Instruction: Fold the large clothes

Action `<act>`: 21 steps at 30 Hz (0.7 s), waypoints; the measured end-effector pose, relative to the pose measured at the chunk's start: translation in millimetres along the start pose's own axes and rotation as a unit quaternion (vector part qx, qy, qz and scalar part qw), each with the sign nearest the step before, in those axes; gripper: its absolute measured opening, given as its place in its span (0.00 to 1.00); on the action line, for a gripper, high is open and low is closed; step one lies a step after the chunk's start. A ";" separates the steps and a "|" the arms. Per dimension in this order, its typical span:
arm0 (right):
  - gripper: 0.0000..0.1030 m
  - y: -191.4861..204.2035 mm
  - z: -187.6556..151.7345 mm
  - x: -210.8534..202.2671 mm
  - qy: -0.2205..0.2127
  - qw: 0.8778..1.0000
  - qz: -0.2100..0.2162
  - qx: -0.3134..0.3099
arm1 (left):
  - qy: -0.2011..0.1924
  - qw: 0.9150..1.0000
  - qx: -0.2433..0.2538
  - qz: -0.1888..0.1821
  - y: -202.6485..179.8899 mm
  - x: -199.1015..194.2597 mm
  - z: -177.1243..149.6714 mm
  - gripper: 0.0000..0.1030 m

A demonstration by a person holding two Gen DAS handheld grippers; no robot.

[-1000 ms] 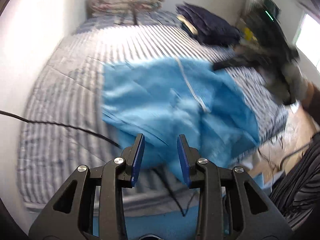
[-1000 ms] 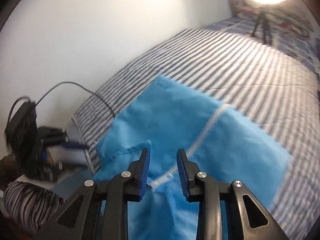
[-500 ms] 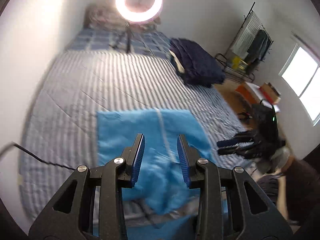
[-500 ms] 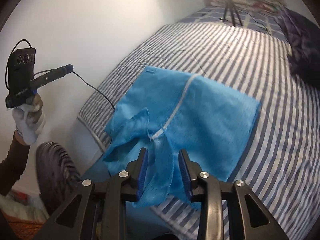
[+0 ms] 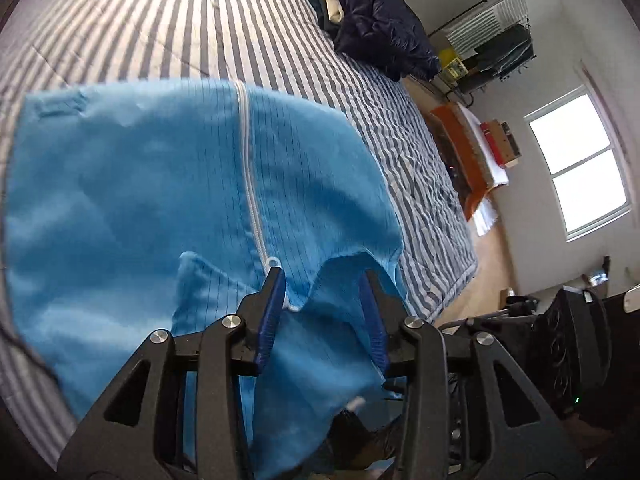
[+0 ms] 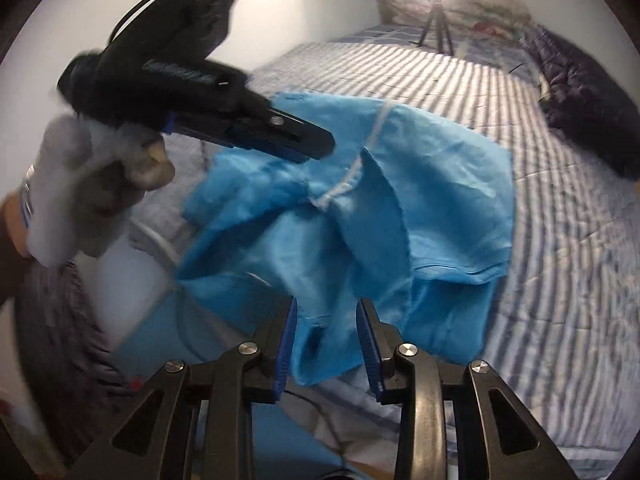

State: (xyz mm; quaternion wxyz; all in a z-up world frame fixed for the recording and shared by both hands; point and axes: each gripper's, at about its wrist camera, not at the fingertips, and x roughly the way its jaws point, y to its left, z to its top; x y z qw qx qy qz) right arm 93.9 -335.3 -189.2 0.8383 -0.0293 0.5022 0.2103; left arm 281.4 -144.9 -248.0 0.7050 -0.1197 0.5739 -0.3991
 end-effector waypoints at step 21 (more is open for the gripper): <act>0.17 12.7 1.2 19.8 0.027 0.994 -0.094 -0.053 | 0.035 0.996 0.023 -0.080 16.7 29.9 6.3 0.34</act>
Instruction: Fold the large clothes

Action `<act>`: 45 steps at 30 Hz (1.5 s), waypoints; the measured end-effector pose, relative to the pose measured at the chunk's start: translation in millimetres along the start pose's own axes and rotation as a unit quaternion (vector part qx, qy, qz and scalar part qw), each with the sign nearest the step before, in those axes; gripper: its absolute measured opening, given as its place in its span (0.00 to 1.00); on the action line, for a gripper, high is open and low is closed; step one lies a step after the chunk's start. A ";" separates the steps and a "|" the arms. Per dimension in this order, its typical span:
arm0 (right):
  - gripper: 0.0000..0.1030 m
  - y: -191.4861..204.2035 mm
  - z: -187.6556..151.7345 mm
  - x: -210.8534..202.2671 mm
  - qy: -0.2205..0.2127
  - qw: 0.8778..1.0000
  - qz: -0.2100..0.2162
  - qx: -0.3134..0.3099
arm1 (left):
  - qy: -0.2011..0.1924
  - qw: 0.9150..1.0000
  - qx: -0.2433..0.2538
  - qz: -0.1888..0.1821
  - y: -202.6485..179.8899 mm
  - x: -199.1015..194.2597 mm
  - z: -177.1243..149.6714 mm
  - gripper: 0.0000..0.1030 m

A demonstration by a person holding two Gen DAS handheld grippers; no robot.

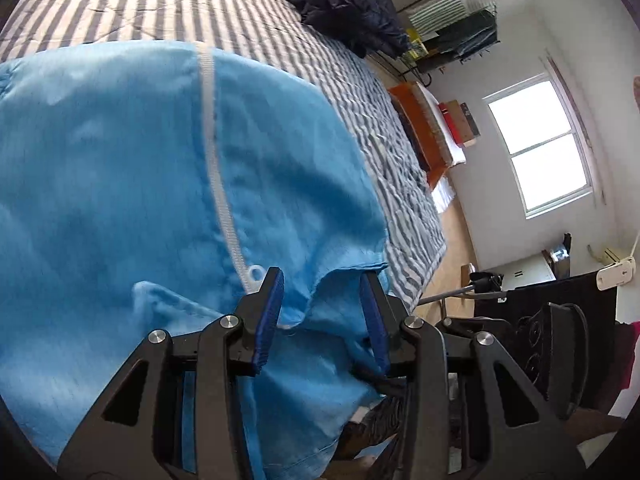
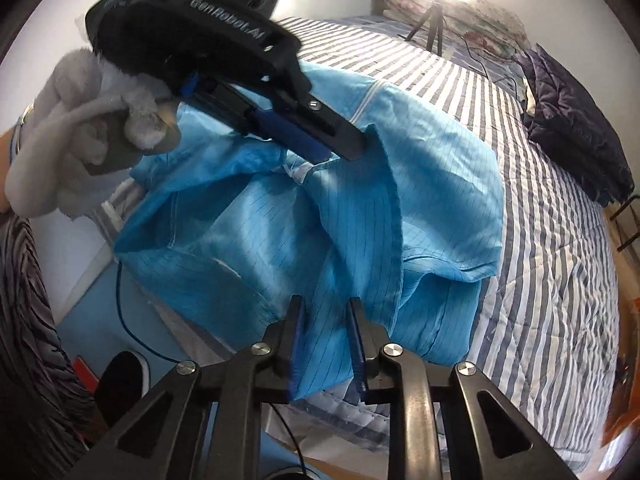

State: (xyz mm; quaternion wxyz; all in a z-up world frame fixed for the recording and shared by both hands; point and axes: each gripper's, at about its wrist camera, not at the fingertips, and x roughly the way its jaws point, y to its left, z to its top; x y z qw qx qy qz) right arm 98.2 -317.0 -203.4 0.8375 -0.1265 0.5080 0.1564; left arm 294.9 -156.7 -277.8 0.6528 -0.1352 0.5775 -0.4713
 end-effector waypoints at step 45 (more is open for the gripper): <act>0.00 22.2 -12.4 -20.8 -0.048 0.995 -0.046 -0.081 | 0.002 0.998 -0.068 0.004 14.6 8.3 7.4 0.14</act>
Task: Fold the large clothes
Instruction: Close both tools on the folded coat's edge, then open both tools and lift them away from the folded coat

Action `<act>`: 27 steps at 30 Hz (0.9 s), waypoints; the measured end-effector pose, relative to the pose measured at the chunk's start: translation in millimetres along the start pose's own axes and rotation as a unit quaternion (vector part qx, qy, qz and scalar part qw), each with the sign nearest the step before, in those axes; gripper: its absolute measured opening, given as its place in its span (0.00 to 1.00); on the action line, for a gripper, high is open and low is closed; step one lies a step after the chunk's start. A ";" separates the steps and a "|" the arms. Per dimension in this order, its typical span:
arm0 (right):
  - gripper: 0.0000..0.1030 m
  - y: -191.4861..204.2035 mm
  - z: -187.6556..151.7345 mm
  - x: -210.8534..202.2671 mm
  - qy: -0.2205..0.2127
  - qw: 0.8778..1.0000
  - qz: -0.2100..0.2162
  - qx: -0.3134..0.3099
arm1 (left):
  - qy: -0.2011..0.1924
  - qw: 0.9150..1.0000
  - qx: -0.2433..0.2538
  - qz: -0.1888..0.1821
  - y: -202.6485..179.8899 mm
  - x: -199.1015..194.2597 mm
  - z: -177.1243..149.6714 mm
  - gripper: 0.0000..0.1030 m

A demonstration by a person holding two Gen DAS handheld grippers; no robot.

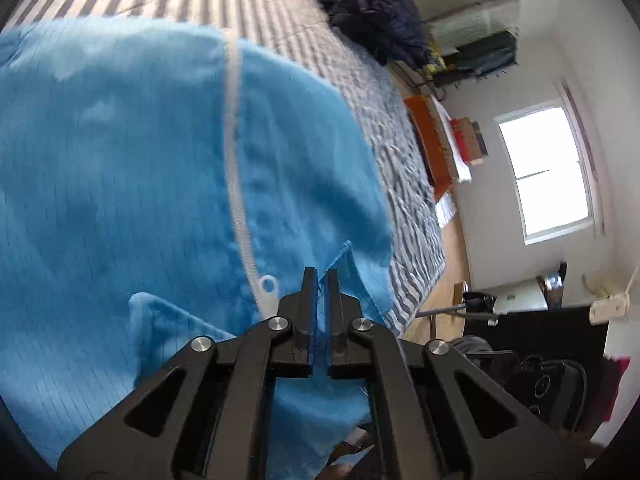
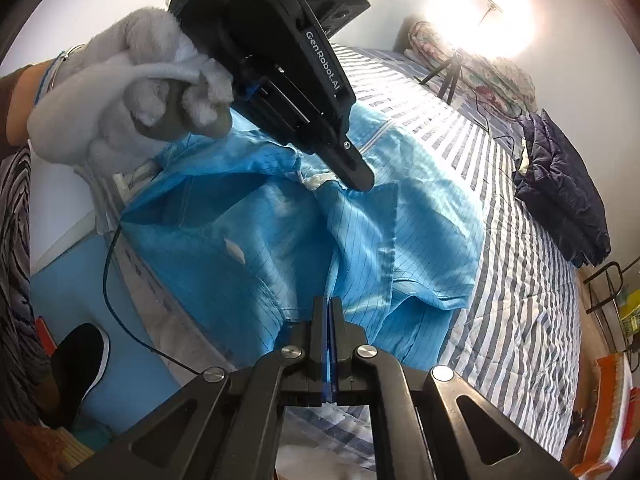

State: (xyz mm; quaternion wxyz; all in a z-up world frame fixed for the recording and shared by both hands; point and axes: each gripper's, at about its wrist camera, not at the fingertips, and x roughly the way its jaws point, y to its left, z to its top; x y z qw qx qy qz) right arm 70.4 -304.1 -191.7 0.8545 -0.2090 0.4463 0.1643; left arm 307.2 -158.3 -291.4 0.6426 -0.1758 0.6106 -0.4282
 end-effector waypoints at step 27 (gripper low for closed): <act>0.16 -32.9 -12.2 -26.9 -0.052 0.990 0.076 0.104 | -0.073 0.995 0.045 0.048 -32.2 -48.3 -13.7 0.39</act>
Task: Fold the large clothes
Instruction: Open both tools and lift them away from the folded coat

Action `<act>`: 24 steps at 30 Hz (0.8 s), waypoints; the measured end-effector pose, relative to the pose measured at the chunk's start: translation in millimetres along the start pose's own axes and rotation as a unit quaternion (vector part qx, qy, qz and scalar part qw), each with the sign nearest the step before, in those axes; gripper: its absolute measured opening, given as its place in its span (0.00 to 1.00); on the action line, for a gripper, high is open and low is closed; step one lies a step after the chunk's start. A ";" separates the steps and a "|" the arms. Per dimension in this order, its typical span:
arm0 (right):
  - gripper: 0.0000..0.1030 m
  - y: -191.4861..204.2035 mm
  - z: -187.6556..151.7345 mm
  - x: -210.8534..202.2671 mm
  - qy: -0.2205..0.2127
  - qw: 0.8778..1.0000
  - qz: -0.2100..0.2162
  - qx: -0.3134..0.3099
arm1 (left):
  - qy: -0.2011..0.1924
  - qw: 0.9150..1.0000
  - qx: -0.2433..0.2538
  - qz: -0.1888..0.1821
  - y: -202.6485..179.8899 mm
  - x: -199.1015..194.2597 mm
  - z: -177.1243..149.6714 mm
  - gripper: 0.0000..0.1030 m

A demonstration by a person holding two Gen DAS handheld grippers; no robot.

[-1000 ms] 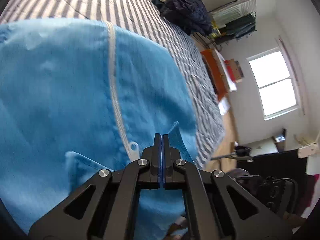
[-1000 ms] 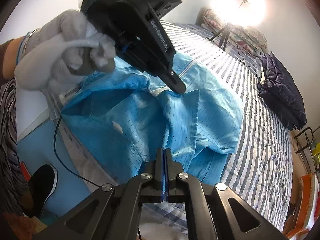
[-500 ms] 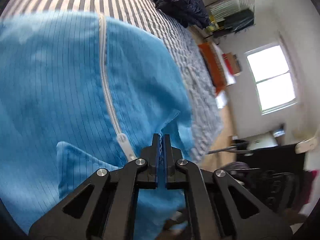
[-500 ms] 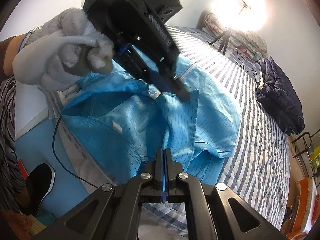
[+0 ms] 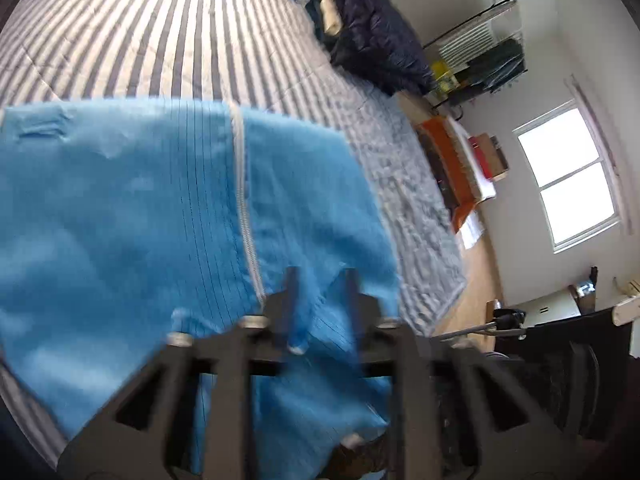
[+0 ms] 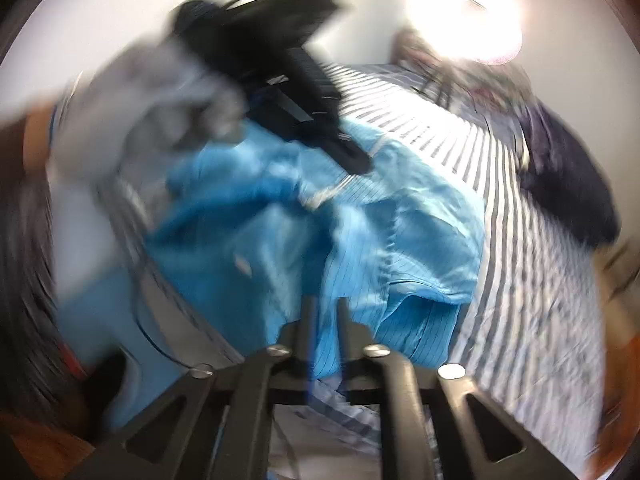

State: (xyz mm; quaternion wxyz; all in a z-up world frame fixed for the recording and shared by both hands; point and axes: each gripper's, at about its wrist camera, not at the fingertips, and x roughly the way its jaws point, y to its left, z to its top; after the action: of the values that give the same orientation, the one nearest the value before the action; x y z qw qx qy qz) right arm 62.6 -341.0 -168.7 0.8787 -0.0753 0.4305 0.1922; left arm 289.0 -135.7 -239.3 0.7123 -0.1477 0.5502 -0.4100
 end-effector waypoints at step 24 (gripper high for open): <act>0.34 -45.0 -60.1 26.9 0.076 0.882 0.125 0.448 | -0.066 0.956 -0.272 0.085 76.0 -55.8 -194.0 0.48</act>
State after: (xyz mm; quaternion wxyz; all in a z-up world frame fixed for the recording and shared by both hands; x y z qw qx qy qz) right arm 52.0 -392.7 -228.5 0.7518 0.3669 0.5418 0.0810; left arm 142.2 -0.2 -320.7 0.7118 -0.3158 0.6033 -0.1720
